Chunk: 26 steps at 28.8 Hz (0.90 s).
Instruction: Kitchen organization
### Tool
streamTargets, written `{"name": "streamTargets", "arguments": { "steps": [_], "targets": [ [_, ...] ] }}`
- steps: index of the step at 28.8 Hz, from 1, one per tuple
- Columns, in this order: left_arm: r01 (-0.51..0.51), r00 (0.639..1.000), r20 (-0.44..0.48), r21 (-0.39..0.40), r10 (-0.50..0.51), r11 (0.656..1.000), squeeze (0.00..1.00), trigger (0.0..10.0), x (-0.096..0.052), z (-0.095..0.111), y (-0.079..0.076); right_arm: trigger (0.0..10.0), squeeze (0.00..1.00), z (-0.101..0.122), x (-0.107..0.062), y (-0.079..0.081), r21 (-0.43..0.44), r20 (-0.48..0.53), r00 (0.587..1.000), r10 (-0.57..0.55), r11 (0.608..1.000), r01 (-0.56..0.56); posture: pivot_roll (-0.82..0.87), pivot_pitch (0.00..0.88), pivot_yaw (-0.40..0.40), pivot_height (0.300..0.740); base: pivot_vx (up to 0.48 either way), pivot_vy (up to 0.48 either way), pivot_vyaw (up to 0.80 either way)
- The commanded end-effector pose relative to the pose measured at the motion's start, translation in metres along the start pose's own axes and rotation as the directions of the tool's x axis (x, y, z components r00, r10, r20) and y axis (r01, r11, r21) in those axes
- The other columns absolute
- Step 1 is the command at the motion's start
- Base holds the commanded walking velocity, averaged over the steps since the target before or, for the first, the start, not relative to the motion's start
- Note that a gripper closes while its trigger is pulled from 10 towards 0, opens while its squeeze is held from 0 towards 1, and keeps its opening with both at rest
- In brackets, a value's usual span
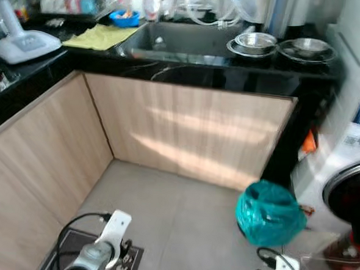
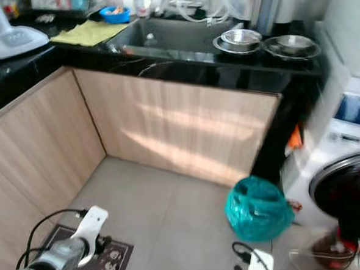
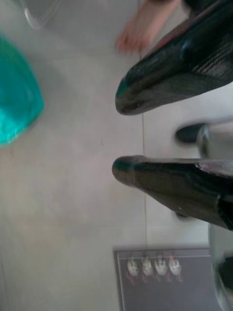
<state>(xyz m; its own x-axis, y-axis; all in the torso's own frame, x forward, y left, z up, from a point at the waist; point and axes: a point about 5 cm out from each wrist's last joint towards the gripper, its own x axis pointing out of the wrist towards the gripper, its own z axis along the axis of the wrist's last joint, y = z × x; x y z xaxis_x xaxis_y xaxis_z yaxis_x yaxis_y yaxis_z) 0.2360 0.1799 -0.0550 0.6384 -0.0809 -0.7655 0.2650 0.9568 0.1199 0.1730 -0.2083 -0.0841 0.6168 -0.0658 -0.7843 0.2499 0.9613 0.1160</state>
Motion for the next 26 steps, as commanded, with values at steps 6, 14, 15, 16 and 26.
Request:
{"name": "streamTargets", "arguments": {
  "steps": [6, 14, 15, 16, 26],
  "targets": [
    [0.011, 1.0, 0.012, -0.056, -0.011, 0.998, 0.0, 10.0, 0.003, 0.006, -0.014, 10.0, 0.0, -0.006, -0.004, -0.016, -0.031, -0.027, 0.999, -0.037, 0.999, 0.037, -0.12, 0.0, 0.013, 0.74, 0.341, 0.0, 0.0],
    [0.028, 1.0, -0.001, -0.081, -0.028, 0.996, 0.0, 10.0, 0.003, -0.001, -0.026, 10.0, 0.0, -0.007, -0.006, -0.024, -0.052, -0.035, 0.998, -0.049, 0.998, 0.047, -0.13, 0.0, -0.006, 0.74, 0.341, 0.0, 0.0],
    [0.028, 1.0, -0.003, -0.081, -0.029, 0.996, 0.0, 10.0, 0.003, -0.002, -0.026, 10.0, 0.0, -0.007, -0.006, -0.024, -0.052, -0.035, 0.998, -0.049, 0.998, 0.047, -0.13, 0.0, -0.005, 0.74, 0.341, 0.0, 0.0],
    [0.028, 1.0, -0.003, -0.081, -0.029, 0.996, 0.0, 10.0, 0.003, -0.002, -0.026, 10.0, 0.0, -0.007, -0.006, -0.024, -0.052, -0.035, 0.998, -0.049, 0.998, 0.047, -0.13, 0.0, -0.005, 0.74, 0.341, 0.0, 0.0],
    [0.025, 1.0, -0.011, -0.069, -0.026, 0.997, 0.0, 10.0, 0.002, -0.005, -0.023, 10.0, 0.0, -0.009, -0.006, -0.024, -0.057, -0.042, 0.998, -0.045, 0.997, 0.043, -0.14, 0.0, 0.006, 0.74, 0.342, 0.0, 0.0]
  ]
}}
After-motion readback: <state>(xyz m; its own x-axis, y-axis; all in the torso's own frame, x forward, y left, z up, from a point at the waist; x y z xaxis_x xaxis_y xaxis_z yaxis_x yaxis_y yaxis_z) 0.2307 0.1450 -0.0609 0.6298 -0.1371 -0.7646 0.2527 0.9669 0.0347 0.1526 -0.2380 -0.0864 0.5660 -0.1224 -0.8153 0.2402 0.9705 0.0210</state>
